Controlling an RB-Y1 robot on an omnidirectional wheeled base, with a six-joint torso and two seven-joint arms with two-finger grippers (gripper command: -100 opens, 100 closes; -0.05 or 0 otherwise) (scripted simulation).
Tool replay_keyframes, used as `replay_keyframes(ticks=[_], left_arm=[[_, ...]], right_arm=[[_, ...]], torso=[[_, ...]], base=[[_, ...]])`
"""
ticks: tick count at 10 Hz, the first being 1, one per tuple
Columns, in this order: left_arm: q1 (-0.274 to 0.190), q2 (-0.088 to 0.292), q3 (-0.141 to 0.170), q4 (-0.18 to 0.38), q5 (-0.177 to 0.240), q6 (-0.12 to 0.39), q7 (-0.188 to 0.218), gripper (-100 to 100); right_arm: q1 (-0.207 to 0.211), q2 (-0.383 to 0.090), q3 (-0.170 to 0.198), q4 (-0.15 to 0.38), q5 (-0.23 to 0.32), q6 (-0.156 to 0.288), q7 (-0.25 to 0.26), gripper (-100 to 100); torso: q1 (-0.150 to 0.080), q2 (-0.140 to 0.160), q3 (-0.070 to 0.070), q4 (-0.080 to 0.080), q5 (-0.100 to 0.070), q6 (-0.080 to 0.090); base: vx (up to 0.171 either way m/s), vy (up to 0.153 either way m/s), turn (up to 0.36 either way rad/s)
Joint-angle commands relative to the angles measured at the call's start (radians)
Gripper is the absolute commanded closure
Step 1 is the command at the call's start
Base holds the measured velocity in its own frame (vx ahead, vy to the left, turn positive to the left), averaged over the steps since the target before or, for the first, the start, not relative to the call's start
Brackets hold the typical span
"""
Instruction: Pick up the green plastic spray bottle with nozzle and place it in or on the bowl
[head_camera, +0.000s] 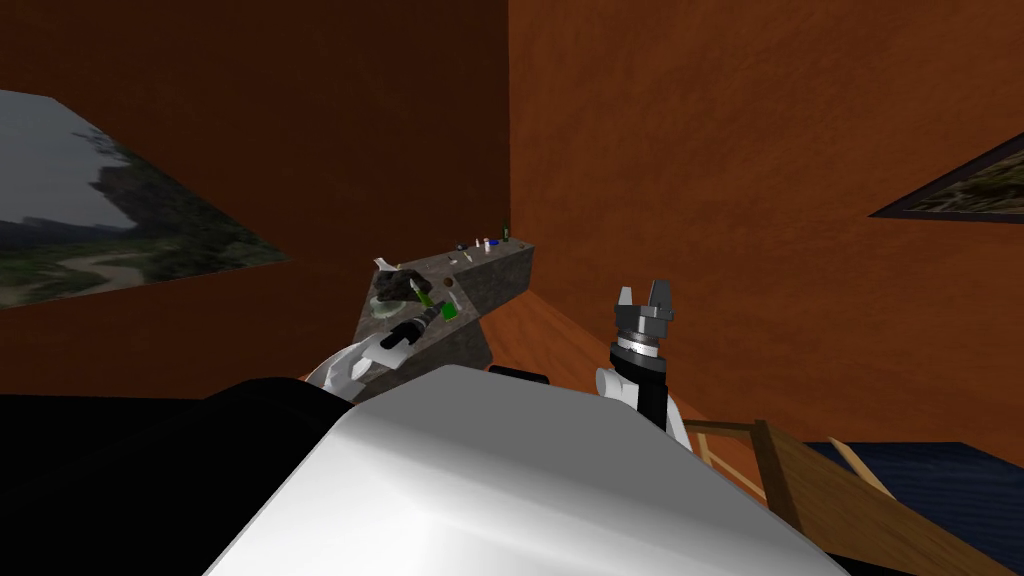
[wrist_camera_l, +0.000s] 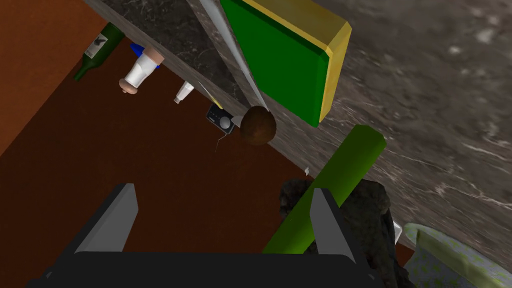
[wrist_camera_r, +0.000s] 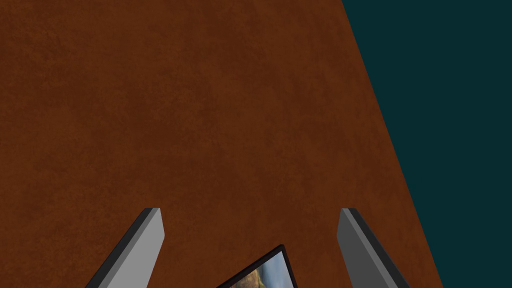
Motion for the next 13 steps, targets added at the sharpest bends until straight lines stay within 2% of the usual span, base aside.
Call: replay_keyframes(ticks=[1, 2, 3, 4, 5, 6, 7, 8, 9, 13], left_arm=[[-0.003, 0.04, 0.006, 0.029, 0.01, 0.05, -0.01, -100], [-0.002, 0.071, 0.013, 0.047, 0.019, 0.086, -0.018, -100], [-0.002, 0.075, 0.013, 0.047, 0.019, 0.102, -0.018, -100], [-0.002, 0.11, 0.02, 0.063, 0.028, 0.135, -0.025, -100], [-0.002, 0.11, 0.02, 0.063, 0.028, 0.145, -0.025, -100], [-0.001, 0.143, 0.026, 0.08, 0.037, 0.182, -0.033, -100], [-0.001, 0.143, 0.026, 0.08, 0.037, 0.187, -0.033, -100], [-0.001, 0.175, 0.033, 0.095, 0.045, 0.223, -0.04, -100], [-0.001, 0.175, 0.033, 0.095, 0.045, 0.227, -0.04, -100], [0.002, 0.29, 0.054, 0.145, 0.073, 0.357, -0.063, -100]], right_arm=[[0.0, 0.0, 0.0, 0.0, 0.0, 0.0, 0.0, 0], [0.0, 0.0, 0.0, 0.0, 0.0, 0.0, 0.0, 0], [0.0, 0.0, 0.0, 0.0, 0.0, 0.0, 0.0, 0], [0.0, 0.0, 0.0, 0.0, 0.0, 0.0, 0.0, 0], [0.0, 0.0, 0.0, 0.0, 0.0, 0.0, 0.0, 0], [0.0, 0.0, 0.0, 0.0, 0.0, 0.0, 0.0, 0], [0.0, 0.0, 0.0, 0.0, 0.0, 0.0, 0.0, 0], [0.0, 0.0, 0.0, 0.0, 0.0, 0.0, 0.0, 0], [0.0, 0.0, 0.0, 0.0, 0.0, 0.0, 0.0, 0], [0.0, 0.0, 0.0, 0.0, 0.0, 0.0, 0.0, 0]], torso=[[0.0, 0.0, 0.0, 0.0, 0.0, 0.0], [0.0, 0.0, 0.0, 0.0, 0.0, 0.0], [-0.001, -0.001, 0.0, 0.0, 0.0, 0.0], [0.0, -0.001, 0.0, 0.0, 0.0, 0.0], [0.0, -0.001, 0.0, 0.0, 0.0, 0.0], [0.0, 0.0, 0.0, 0.0, 0.0, 0.0], [0.001, 0.0, 0.0, 0.0, 0.0, 0.0], [0.001, 0.0, 0.0, 0.0, 0.0, 0.0], [0.0, 0.0, 0.0, 0.0, 0.0, 0.0], [-0.001, -0.001, -0.001, 0.0, 0.0, 0.0]], base=[[0.019, -0.049, -0.038], [0.039, -0.071, -0.054], [0.038, -0.051, -0.01], [0.034, -0.053, -0.025], [0.027, -0.035, -0.019], [0.032, -0.033, -0.034], [0.024, -0.031, -0.015], [0.027, -0.047, -0.033], [0.025, -0.038, -0.014], [0.038, -0.056, -0.038]])
